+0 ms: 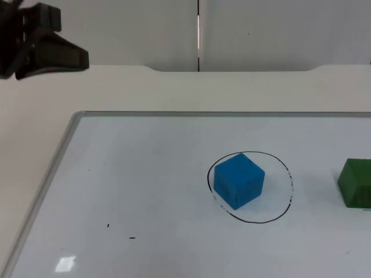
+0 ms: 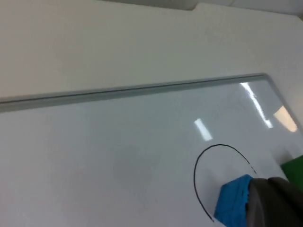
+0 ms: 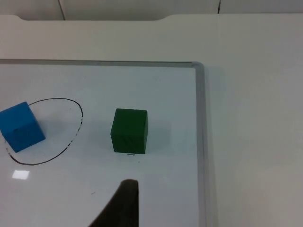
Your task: Push the two cubes into the marked area.
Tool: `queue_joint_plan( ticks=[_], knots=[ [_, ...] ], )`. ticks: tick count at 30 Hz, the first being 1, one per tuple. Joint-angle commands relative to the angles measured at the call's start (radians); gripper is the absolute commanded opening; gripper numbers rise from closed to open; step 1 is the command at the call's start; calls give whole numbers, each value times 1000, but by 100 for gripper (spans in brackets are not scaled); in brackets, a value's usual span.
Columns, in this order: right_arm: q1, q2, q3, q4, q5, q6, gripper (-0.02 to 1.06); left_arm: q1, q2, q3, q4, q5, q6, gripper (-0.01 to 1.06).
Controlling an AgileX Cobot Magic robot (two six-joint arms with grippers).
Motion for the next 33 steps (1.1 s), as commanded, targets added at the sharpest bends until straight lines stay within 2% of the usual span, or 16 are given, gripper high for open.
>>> queue_joint_plan(
  ticks=[1,2,4,7,13,15,17,18,21,25,33],
  knots=[
    [-7,-4,1,-4,-5,-5,105,-38,-103,4,145,-137,-147,0],
    [-7,-4,1,-4,-5,-5,105,-38,-103,4,145,-137,-147,0],
    [-7,-4,1,-4,-5,-5,105,-57,-176,4,308,-235,-323,0],
    [-7,-4,1,-4,-5,-5,105,-60,-266,4,477,-284,-537,0],
    [-7,-4,1,-4,-5,-5,105,-36,-375,4,545,-277,-644,0],
    [-7,-4,1,-4,-5,-5,105,-34,-425,4,674,-280,-745,0],
    [-7,-4,1,-4,-5,-5,105,-34,-481,4,902,-259,-938,0],
    [-7,-4,1,-4,-5,-5,105,-34,-481,4,902,-259,-938,0],
    [-7,-4,1,-4,-5,-5,105,-34,-544,4,1137,-188,-1099,0],
    [-7,-4,1,-4,-5,-5,105,-34,-609,4,1243,-123,-1195,0],
    [-7,-4,1,-4,-5,-5,105,-34,-773,5,1378,5,-1289,0]
  ],
)
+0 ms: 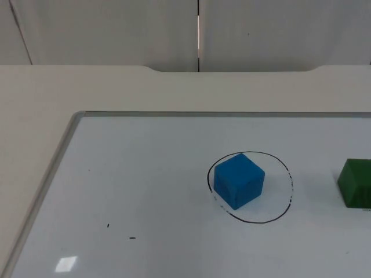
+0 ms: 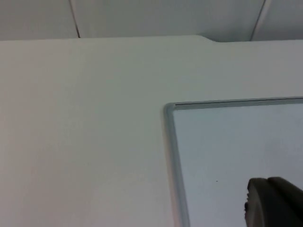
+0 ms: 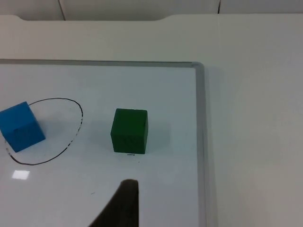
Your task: Push the two cubes into the marked area.
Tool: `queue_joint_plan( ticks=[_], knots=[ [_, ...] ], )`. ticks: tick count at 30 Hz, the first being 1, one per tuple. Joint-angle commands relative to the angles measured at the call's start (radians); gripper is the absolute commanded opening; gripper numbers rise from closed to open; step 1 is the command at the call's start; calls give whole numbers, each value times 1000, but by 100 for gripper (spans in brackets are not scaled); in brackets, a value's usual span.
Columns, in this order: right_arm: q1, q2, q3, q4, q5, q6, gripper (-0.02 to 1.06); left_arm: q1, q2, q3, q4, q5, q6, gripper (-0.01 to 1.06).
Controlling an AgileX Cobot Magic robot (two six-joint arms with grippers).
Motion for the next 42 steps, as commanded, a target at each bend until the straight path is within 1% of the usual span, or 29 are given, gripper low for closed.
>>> queue_joint_plan(
  ticks=[1,3,5,7,16,19,22,24,27,31,34,38,42],
  knots=[
    [-7,-4,1,-4,-5,-5,105,3,-58,4,71,47,-57,0],
    [-7,-4,1,-4,-5,-5,105,3,-107,4,121,75,-102,0],
    [-7,-4,1,-4,-5,-5,105,3,-153,4,144,104,-112,0],
    [-7,-4,1,-2,-5,-5,105,3,-178,4,144,117,-112,0],
    [-7,-4,1,-2,-5,-5,105,3,-356,6,150,246,-102,0],
    [-7,-4,1,-2,-5,-5,105,3,-400,24,152,265,-102,0],
    [-7,-4,1,-2,-5,-5,105,3,-445,58,144,265,-102,0],
    [-7,-4,1,-2,-5,-5,105,3,-492,113,150,265,-102,0],
    [-7,-4,1,-2,-7,-5,105,3,-539,163,133,267,-102,0],
    [-7,-4,1,-2,-7,-5,105,3,-595,180,107,295,-102,0],
    [-7,-4,1,-2,-7,-5,105,3,-634,180,115,308,-102,0],
    [-7,-4,1,0,-7,-5,105,3,-710,182,134,362,-102,0],
    [-7,-4,1,0,-9,-5,105,3,-748,182,131,390,-102,0]
  ],
)
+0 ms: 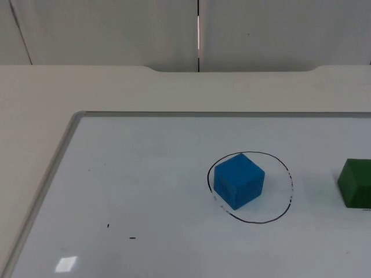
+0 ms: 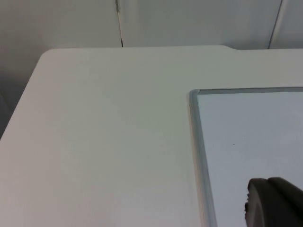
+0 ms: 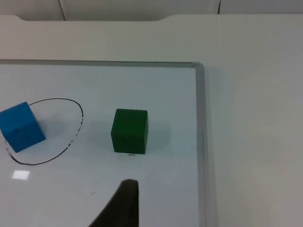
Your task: Push the two cubes into the marked area.
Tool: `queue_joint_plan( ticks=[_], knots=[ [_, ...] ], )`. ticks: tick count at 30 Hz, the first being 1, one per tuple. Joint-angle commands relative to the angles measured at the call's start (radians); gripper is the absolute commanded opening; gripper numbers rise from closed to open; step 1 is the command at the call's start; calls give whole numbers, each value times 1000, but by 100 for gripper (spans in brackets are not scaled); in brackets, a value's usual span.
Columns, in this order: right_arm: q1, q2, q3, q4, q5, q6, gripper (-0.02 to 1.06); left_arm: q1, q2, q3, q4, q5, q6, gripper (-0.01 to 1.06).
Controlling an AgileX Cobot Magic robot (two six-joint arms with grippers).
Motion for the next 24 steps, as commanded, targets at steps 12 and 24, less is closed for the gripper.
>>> queue_joint_plan(
  ticks=[12,24],
  knots=[
    [-7,138,-87,0,-72,-2,105,3,-13,66,8,37,0,0],
    [-7,542,-198,0,-142,-5,100,3,-13,94,10,0,0,0]
  ],
)
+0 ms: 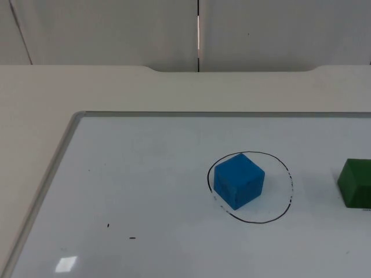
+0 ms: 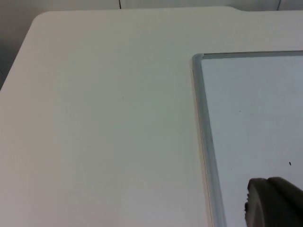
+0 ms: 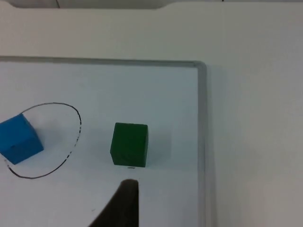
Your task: Push the two cubes into the marked area.
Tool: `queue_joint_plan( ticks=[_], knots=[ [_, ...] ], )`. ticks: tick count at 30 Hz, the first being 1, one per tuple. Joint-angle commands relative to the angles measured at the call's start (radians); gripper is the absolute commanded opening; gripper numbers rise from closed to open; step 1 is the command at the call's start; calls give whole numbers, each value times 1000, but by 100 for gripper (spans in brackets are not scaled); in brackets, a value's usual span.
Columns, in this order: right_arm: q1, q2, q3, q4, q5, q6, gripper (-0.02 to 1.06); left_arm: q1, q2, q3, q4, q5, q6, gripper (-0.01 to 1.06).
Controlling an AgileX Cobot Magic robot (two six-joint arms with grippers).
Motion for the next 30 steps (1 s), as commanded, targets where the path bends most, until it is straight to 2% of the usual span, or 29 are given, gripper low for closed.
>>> queue_joint_plan(
  ticks=[1,6,11,12,14,15,16,20,21,24,30],
  knots=[
    [-7,81,-11,0,-31,-5,100,3,-3,4,2,-12,0,0],
    [-7,249,-11,3,-62,-1,93,3,-3,4,2,-12,0,0],
    [-7,441,-11,0,-86,-1,60,3,-3,4,2,-12,0,0],
    [-7,441,-11,0,-86,-1,60,3,-3,4,2,-12,0,0],
    [-7,501,-11,0,-106,-1,46,3,-3,4,2,-12,0,0],
    [-7,540,-11,0,-122,-1,36,3,-3,4,2,-12,0,0],
    [-7,540,-11,0,-122,-1,36,3,-3,4,2,-12,0,0],
    [-7,602,-11,0,-192,-1,13,3,-3,4,2,-12,0,0],
    [-7,602,-11,0,-192,-1,13,3,-3,4,2,-12,0,0],
    [-7,620,-11,0,-239,-1,1,3,-3,4,2,-12,0,0],
    [-7,639,-11,-4,-263,-1,0,3,-3,4,2,-12,6,0]
  ],
)
